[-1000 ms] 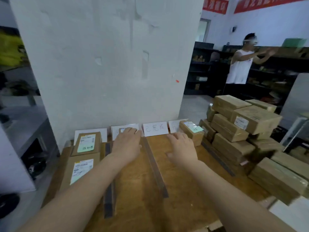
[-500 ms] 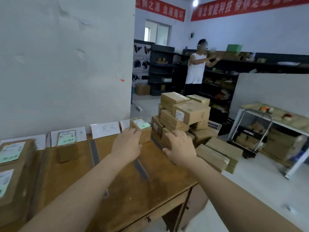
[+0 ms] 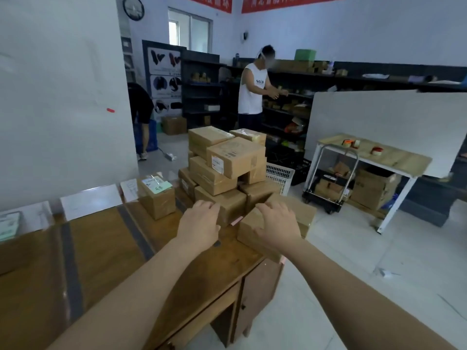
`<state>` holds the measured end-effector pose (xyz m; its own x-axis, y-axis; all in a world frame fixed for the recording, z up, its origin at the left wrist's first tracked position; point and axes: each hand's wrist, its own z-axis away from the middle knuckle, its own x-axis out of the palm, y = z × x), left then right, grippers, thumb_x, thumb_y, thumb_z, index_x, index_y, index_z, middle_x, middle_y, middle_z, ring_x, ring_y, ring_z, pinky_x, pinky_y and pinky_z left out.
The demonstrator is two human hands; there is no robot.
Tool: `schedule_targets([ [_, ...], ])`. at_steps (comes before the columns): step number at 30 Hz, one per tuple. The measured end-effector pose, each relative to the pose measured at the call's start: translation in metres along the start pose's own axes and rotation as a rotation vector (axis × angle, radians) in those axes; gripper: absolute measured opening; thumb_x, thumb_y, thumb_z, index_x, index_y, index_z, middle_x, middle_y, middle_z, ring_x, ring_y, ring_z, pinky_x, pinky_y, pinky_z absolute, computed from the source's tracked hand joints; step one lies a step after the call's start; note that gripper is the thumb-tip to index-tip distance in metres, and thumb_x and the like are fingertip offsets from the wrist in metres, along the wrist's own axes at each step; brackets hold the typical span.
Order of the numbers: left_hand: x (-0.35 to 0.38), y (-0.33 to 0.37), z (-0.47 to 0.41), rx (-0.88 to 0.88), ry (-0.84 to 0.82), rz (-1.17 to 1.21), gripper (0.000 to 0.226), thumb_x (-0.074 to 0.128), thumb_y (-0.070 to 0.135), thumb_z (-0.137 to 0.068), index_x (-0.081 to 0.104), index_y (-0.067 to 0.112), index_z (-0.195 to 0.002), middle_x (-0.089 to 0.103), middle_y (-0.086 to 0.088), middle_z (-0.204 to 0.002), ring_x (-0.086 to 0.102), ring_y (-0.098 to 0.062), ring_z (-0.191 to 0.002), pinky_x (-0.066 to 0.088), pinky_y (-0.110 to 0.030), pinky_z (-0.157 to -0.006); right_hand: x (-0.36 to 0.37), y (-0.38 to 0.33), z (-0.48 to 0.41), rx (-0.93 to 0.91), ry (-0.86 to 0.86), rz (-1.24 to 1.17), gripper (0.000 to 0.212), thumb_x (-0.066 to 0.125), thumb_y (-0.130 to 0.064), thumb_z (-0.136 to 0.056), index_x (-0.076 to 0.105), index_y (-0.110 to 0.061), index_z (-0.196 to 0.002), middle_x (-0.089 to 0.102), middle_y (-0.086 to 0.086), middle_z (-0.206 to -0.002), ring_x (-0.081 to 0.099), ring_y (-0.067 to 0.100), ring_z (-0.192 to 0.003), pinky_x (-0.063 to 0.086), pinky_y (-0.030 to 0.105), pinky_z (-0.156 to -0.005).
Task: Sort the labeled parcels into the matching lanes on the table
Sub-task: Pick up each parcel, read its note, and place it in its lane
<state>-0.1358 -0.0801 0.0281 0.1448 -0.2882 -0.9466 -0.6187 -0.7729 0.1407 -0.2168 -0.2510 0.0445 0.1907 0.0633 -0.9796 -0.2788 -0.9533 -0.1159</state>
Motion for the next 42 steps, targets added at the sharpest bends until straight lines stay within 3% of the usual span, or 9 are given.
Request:
schedule_targets([
  [7,0.051,0.024,-0.066,0.061,-0.058,0.057,0.045,0.061,0.030,-0.092,0.049,0.019,-0.135,0.054,-0.001,-0.131,0.049,-0.019,-0.123,0.047,-0.034,-0.099,0.030,0.058,-0.043,0.112,-0.118,0.047,0.063,0.062,-0.042,-0.090,0.037,-0.029,-0.146,0.041,0.004,-0.148,0.037,0.026,-0.136,0.032,0.044,-0.113],
  [13,0.100,0.023,-0.117,0.099,-0.175,0.072,0.053,0.058,0.032,-0.094,0.042,0.019,-0.142,0.051,-0.001,-0.138,0.045,-0.019,-0.128,0.043,-0.035,-0.101,0.060,0.092,-0.076,0.173,-0.259,0.014,0.062,0.059,-0.043,-0.089,0.038,-0.026,-0.145,0.036,0.005,-0.152,0.034,0.027,-0.138,0.028,0.045,-0.116],
  [17,0.133,0.023,-0.139,0.111,-0.281,0.083,0.051,0.058,0.032,-0.094,0.043,0.021,-0.141,0.050,-0.001,-0.138,0.044,-0.020,-0.128,0.043,-0.036,-0.102,0.084,0.111,-0.090,0.194,-0.373,0.008,0.080,0.067,-0.055,-0.082,0.034,-0.024,-0.147,0.027,0.008,-0.157,0.023,0.028,-0.145,0.023,0.047,-0.118],
  [20,0.155,0.025,-0.149,0.098,-0.372,0.086,0.060,0.059,0.032,-0.094,0.034,0.021,-0.148,0.042,-0.002,-0.146,0.038,-0.023,-0.134,0.041,-0.037,-0.105,0.101,0.124,-0.098,0.212,-0.442,0.002,0.090,0.072,-0.060,-0.075,0.032,-0.024,-0.147,0.015,0.011,-0.162,0.014,0.031,-0.149,0.019,0.050,-0.120],
  [25,0.187,0.033,-0.162,0.019,-0.489,0.159,0.082,0.065,0.032,-0.090,0.015,0.023,-0.154,0.019,-0.003,-0.160,0.027,-0.025,-0.142,0.036,-0.041,-0.111,0.126,0.142,-0.108,0.184,-0.505,-0.040,0.089,0.072,-0.066,-0.067,0.033,-0.027,-0.138,0.022,0.011,-0.154,0.022,0.032,-0.142,0.029,0.052,-0.113],
  [30,0.207,0.039,-0.167,-0.068,-0.582,0.317,0.096,0.070,0.033,-0.085,0.005,0.027,-0.155,0.034,-0.005,-0.152,0.041,-0.025,-0.135,0.040,-0.041,-0.108,0.138,0.159,-0.119,0.147,-0.514,-0.045,0.094,0.072,-0.065,-0.070,0.025,-0.030,-0.144,0.002,0.016,-0.161,0.005,0.037,-0.149,0.022,0.054,-0.117],
  [32,0.209,0.041,-0.167,-0.109,-0.562,0.376,0.095,0.071,0.032,-0.085,0.006,0.028,-0.155,0.037,-0.004,-0.150,0.043,-0.024,-0.133,0.040,-0.041,-0.108,0.139,0.161,-0.123,0.129,-0.503,-0.041,0.091,0.072,-0.065,-0.069,0.028,-0.033,-0.141,0.006,0.017,-0.160,0.007,0.038,-0.147,0.021,0.055,-0.116],
  [37,0.209,0.037,-0.166,-0.145,-0.532,0.472,0.092,0.072,0.031,-0.084,0.012,0.032,-0.154,0.036,0.000,-0.152,0.039,-0.021,-0.136,0.035,-0.039,-0.112,0.141,0.166,-0.130,0.078,-0.433,-0.007,0.088,0.070,-0.066,-0.063,0.032,-0.034,-0.135,0.032,0.010,-0.135,0.029,0.032,-0.127,0.034,0.047,-0.106],
  [42,0.194,0.020,-0.176,-0.335,-0.496,0.760,0.087,0.076,0.035,-0.081,0.025,0.035,-0.151,0.032,0.007,-0.154,0.033,-0.017,-0.139,0.031,-0.039,-0.113,0.130,0.168,-0.147,0.211,-0.561,-0.208,0.105,0.056,-0.079,-0.049,0.030,-0.038,-0.141,0.035,0.009,-0.137,0.033,0.033,-0.129,0.032,0.049,-0.107],
])
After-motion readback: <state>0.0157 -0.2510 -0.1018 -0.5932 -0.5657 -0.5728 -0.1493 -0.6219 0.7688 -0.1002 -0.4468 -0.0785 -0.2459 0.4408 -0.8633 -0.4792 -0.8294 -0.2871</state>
